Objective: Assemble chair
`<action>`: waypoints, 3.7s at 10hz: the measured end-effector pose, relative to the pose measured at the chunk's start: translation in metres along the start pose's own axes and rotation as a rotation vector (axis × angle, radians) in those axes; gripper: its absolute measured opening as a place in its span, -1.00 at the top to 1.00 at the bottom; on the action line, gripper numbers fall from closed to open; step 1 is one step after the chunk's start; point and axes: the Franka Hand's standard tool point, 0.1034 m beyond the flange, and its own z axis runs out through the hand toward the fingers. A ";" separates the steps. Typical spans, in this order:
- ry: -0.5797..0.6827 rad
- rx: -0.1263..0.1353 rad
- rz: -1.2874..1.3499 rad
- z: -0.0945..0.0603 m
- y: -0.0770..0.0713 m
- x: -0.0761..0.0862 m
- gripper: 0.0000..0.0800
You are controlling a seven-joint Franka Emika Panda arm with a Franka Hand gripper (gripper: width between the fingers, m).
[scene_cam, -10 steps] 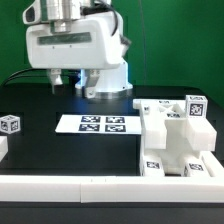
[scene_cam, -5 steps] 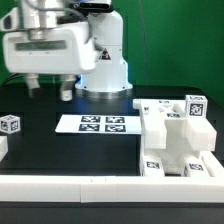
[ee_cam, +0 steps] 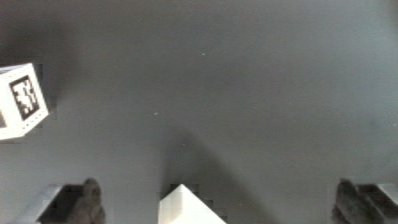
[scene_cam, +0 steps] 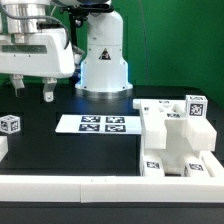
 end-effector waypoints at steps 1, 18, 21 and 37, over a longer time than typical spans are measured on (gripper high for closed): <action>-0.003 -0.002 -0.017 0.002 0.005 0.000 -0.62; -0.066 -0.150 0.060 0.068 0.107 -0.021 -0.62; -0.066 -0.151 0.062 0.067 0.107 -0.021 -0.39; -0.017 -0.135 -0.546 0.052 0.003 -0.065 0.29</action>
Offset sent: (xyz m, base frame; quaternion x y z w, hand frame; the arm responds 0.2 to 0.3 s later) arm -0.0515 -0.0380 -0.0318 0.0052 -0.0439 -0.0032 0.9990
